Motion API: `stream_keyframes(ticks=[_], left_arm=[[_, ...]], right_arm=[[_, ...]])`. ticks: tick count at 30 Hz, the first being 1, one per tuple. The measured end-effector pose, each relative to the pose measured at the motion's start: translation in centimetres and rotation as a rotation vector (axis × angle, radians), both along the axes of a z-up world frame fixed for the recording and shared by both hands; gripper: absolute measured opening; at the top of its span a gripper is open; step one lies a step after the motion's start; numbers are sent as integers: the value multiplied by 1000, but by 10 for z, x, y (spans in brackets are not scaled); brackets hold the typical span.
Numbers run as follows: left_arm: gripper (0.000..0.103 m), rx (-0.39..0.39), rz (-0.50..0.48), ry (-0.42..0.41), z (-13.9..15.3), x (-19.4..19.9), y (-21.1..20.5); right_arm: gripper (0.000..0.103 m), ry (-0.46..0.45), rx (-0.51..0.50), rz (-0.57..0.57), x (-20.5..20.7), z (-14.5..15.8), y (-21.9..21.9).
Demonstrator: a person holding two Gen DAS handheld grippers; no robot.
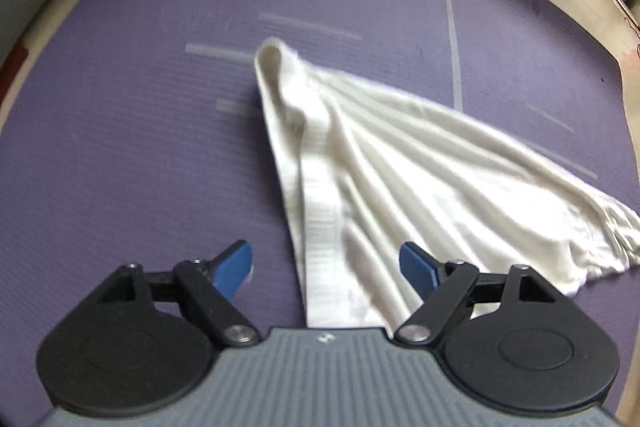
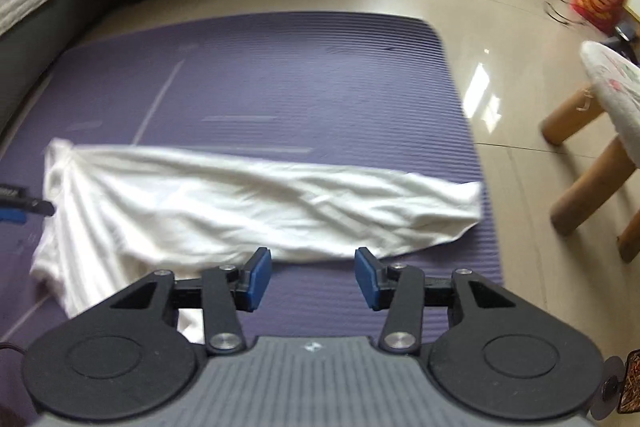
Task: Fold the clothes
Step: 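Open both grippers and lay the stretched garment flat on the mat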
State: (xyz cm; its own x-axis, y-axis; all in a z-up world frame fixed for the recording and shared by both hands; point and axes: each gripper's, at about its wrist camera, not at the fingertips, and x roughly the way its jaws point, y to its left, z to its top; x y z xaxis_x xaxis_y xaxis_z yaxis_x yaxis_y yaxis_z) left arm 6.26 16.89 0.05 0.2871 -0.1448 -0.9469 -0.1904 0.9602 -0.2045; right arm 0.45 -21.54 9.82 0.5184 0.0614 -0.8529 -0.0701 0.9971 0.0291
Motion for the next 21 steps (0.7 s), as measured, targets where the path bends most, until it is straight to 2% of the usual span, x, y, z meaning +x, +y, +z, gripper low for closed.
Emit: stream_keyframes(ticks=[5,8,10,12,13,15,18,19,21], left_arm=[[74,-82,-11,80,-7,-17,-4],[68,-132,7,110,-10,-23,-4],[53,-138,15,132,-14,-25,-5],[29,-95,13,133,-15,-28,-9],[24,-67,10,127,-14,-30,-12],[23,-38,-1,104,-13,-36,-18],[23,-16,3,76,-13,-41,-22],[22,-9,2,73,-12,-42,-23],[22,48,-10,74,-9,-45,-26]], right_arm=[[47,35,8,50,-16,-3,26],[47,56,24,67,-20,-17,33],[47,75,27,73,-19,-34,36],[47,91,24,79,-15,-51,38],[47,104,25,80,-12,-62,40],[44,113,25,94,-8,-80,46],[15,121,51,103,-7,-92,49],[3,102,78,99,-8,-89,48],[2,72,66,80,-13,-76,45]])
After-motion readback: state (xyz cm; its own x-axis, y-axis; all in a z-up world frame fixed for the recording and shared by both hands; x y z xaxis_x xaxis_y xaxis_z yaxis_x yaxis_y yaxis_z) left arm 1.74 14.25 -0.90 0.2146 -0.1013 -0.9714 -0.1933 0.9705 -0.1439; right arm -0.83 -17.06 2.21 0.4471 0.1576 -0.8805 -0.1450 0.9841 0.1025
